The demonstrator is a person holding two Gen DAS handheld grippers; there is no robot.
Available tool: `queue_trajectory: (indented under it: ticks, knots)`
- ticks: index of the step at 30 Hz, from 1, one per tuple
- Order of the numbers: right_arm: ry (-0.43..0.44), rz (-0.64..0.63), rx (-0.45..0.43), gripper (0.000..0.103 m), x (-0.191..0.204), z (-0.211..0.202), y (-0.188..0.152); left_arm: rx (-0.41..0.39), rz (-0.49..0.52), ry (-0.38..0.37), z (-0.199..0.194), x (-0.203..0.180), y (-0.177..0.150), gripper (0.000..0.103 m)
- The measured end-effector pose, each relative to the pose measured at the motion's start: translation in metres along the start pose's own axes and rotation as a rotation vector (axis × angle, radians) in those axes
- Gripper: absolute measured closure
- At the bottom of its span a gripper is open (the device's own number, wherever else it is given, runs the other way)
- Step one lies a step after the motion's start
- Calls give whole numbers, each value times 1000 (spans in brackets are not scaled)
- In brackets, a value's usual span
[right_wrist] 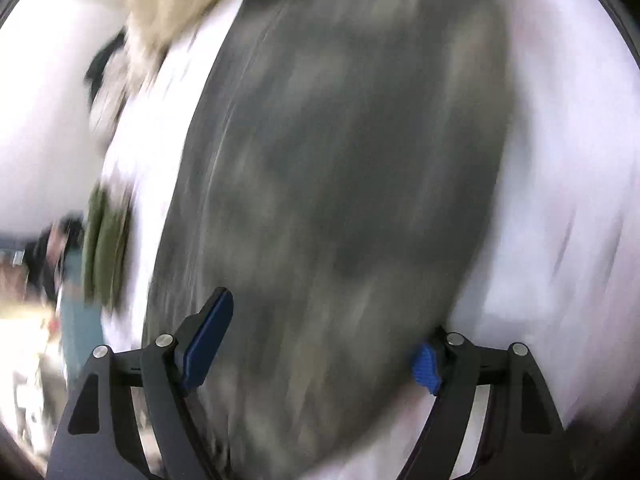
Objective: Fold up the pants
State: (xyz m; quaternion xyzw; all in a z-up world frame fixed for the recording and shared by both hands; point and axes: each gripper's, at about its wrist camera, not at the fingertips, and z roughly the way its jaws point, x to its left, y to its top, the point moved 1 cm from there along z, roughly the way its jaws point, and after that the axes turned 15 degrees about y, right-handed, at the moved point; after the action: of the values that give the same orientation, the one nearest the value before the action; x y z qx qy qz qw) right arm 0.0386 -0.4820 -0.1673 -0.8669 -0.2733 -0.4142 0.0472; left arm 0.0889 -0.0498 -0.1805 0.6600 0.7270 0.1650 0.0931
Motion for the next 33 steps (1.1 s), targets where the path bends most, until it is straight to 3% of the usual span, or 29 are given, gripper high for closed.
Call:
queue_trajectory:
  ticks: [3,7,9,10,11,12,14,17,22,27,30,33]
  knots:
    - [6,101,-108,24,-12,-9,57,-3,3,2,1,4,-7,13]
    - [-141,30,-235,29,0,-29,120,2,5,-2,2,3,-5,13]
    - [-129,109,-253,43,-14,-36,138,1,31,12,2,1,-3,13]
    - [-129,131,-267,55,-20,-40,143,0,36,16,2,0,-3,13]
    - [-143,132,-282,79,-22,-45,146,0,37,18,2,0,-3,13]
    - [-170,118,-293,87,-22,-48,146,1,37,21,2,0,-3,13]
    - [-172,69,-310,91,-18,-60,146,5,36,24,2,-2,-3,13]
    - [-171,-67,-361,91,9,-72,135,12,36,25,2,-1,-3,13]
    - [-50,-253,-377,93,59,-90,115,29,82,55,3,-6,-5,13]
    - [98,-578,-249,93,147,-80,59,60,52,47,4,-3,-3,13]
    - [196,-799,-140,93,197,-71,-1,60,52,44,3,-2,-3,13]
    - [250,-977,-8,93,219,-51,-69,67,38,32,3,1,-3,13]
